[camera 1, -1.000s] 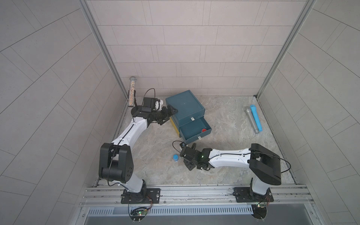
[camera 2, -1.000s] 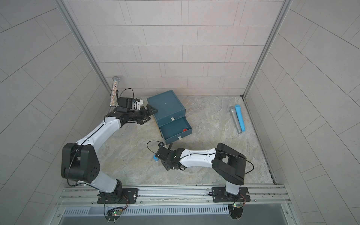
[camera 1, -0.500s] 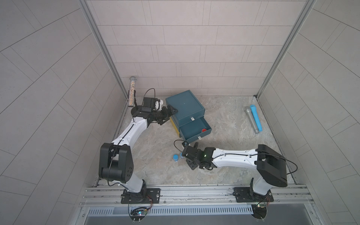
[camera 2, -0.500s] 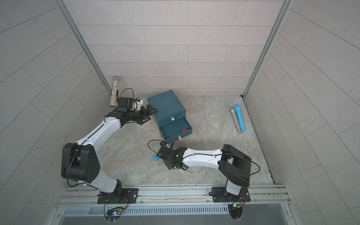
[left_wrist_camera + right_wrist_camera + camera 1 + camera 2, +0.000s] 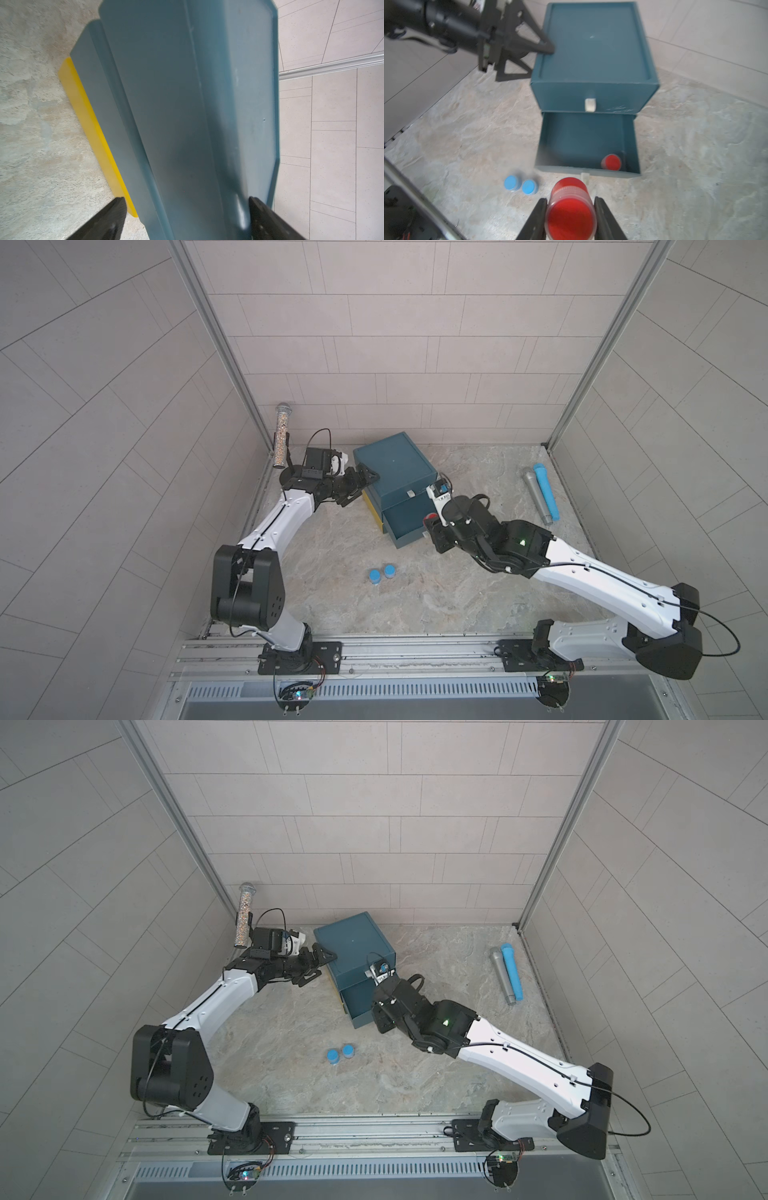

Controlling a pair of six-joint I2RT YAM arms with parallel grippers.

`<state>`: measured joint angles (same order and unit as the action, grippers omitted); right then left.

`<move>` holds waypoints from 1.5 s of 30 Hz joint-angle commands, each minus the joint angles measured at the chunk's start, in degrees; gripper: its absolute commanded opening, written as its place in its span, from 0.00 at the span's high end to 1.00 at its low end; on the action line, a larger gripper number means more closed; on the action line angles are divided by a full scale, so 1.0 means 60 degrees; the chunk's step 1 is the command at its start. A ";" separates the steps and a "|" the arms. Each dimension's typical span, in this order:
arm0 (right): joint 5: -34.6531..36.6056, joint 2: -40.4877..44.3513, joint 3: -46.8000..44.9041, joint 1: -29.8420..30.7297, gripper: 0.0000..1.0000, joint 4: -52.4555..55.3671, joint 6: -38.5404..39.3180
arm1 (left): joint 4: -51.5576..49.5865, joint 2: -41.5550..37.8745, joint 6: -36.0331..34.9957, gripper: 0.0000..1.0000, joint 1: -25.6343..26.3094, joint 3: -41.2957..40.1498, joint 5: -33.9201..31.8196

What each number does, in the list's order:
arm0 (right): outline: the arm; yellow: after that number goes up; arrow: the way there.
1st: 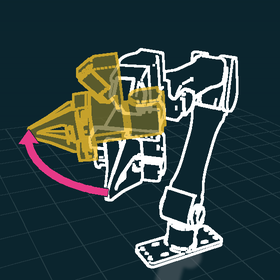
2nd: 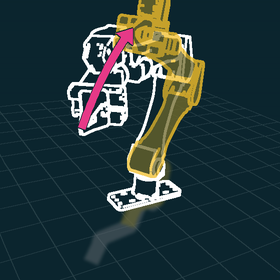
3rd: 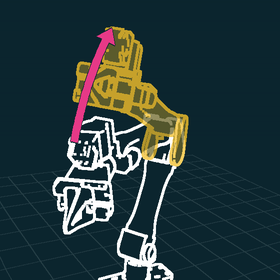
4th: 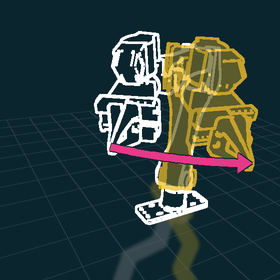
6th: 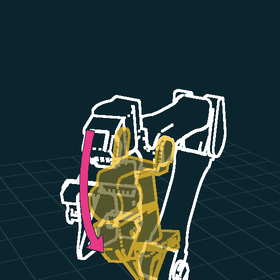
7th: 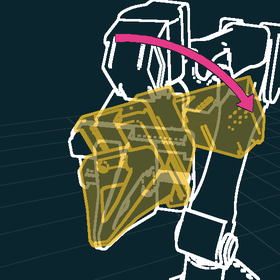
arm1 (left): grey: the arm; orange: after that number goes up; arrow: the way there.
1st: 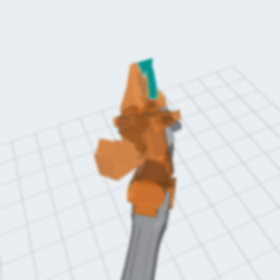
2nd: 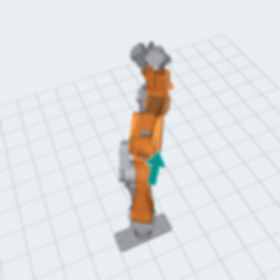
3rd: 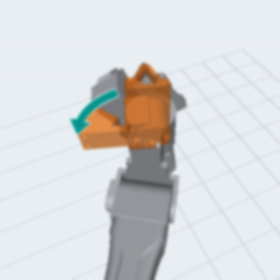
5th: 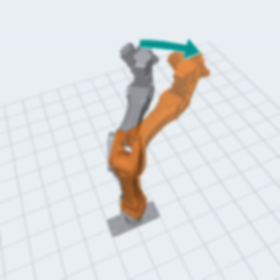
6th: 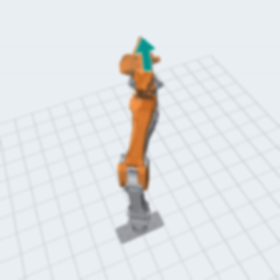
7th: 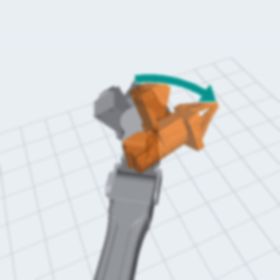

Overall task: Put the paint cans in the drawer according to color
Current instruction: Place the paint can in the drawer.

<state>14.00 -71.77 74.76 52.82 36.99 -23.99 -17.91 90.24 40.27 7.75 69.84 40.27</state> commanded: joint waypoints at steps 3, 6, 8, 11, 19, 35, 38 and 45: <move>-0.0898 -0.0824 0.0589 -0.1118 0.80 0.0518 0.0806 | -0.0823 0.0207 -0.0170 0.03 -0.0030 -0.0046 -0.0406; -0.1242 -0.1489 0.0935 -0.1406 0.80 0.0326 0.0983 | -0.0823 0.0167 -0.0175 0.03 -0.0032 -0.0052 -0.0399; -0.1528 -0.1904 0.1016 -0.1518 0.80 -0.0029 0.1060 | -0.0823 0.0191 -0.0177 0.03 -0.0032 -0.0051 -0.0400; -0.1717 -0.2529 0.1049 -0.1556 0.80 -0.0546 0.1094 | -0.0823 0.0213 -0.0146 0.03 -0.0028 -0.0056 -0.0370; -0.1920 -0.3766 0.0962 -0.1567 0.83 -0.1288 0.0951 | -0.0814 0.0171 -0.0149 0.03 -0.0024 -0.0050 -0.0365; -0.1718 -0.4731 0.0495 -0.1552 0.80 -0.1699 0.0878 | -0.0794 0.0209 -0.0094 0.03 -0.0023 -0.0052 -0.0280; -0.1689 -0.4662 0.0431 -0.1552 0.72 -0.1713 0.0873 | -0.0790 0.0210 -0.0094 0.03 -0.0021 -0.0054 -0.0269; -0.1602 -0.4511 0.0565 -0.1553 0.63 -0.1536 0.0963 | -0.0779 0.0224 -0.0083 0.03 -0.0024 -0.0052 -0.0274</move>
<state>3.64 -99.66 78.56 43.46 25.08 -18.39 -18.00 90.24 40.51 7.75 69.84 40.45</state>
